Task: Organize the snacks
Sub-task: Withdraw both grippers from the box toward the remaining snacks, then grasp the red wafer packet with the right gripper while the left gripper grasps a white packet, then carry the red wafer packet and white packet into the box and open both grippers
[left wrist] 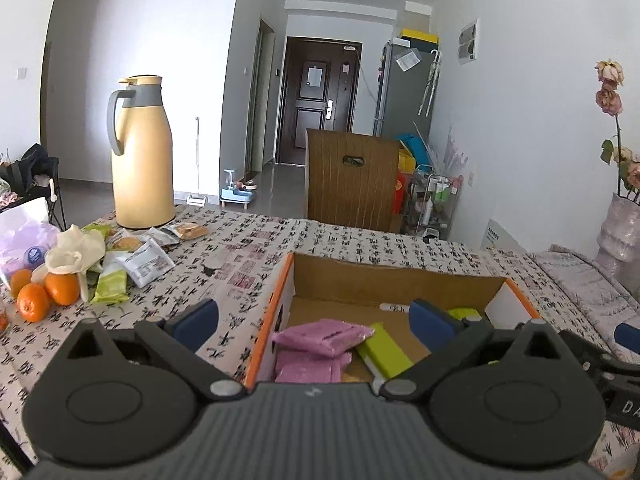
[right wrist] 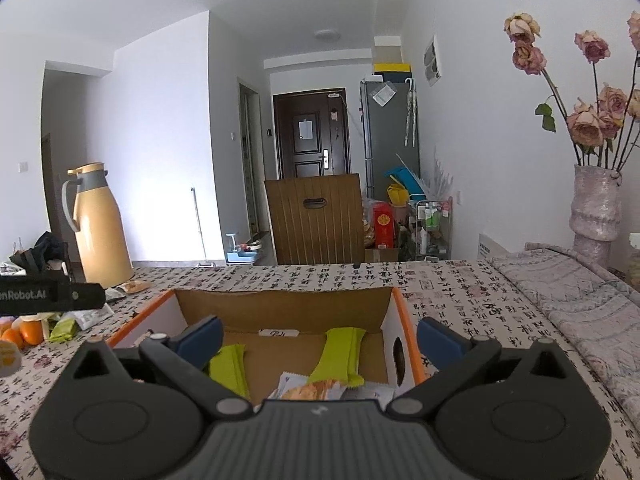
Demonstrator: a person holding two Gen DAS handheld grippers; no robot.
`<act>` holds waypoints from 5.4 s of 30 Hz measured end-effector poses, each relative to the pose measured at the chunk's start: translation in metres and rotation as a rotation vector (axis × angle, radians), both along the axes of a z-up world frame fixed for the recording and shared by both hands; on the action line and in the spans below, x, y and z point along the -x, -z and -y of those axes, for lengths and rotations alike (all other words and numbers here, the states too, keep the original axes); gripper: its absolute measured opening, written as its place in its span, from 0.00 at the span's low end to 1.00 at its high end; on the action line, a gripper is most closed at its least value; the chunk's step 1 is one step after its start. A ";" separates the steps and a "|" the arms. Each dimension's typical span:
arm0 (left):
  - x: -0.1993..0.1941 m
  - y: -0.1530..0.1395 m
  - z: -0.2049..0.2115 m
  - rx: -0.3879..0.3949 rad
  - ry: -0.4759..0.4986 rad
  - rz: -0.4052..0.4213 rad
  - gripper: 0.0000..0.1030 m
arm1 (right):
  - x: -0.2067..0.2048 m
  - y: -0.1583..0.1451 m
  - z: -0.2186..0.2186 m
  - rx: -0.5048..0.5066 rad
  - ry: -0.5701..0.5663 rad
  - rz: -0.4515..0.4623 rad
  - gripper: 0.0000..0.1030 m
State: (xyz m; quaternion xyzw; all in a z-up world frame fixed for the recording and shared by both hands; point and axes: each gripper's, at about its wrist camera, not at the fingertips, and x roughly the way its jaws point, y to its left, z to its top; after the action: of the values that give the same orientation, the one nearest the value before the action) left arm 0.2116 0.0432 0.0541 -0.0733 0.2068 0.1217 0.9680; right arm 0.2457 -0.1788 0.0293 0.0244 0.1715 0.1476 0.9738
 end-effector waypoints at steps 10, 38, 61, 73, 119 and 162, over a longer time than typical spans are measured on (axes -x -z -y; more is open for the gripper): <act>0.046 0.012 -0.003 0.023 0.036 -0.033 1.00 | 0.053 0.002 0.009 0.013 -0.001 -0.016 1.00; 0.118 0.072 0.017 0.036 0.163 -0.200 1.00 | 0.146 0.054 0.024 0.063 -0.020 -0.176 1.00; 0.131 0.089 0.024 0.045 0.186 -0.254 1.00 | 0.151 0.101 -0.010 0.152 0.001 -0.279 1.00; 0.131 0.088 0.025 0.040 0.180 -0.249 1.00 | 0.150 0.096 -0.011 0.135 -0.038 -0.257 0.68; 0.097 0.100 0.076 -0.089 0.354 -0.305 0.99 | 0.162 0.050 0.069 0.015 0.105 -0.067 0.30; 0.076 0.026 -0.010 -0.004 0.146 -0.123 0.41 | 0.104 0.019 0.035 -0.012 -0.031 -0.017 0.30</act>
State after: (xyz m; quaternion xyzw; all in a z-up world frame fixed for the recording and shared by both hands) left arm 0.1358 0.0530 0.0280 -0.0485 0.2703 0.0557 0.9599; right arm 0.1418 -0.2141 0.0102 0.0289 0.1794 0.1637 0.9696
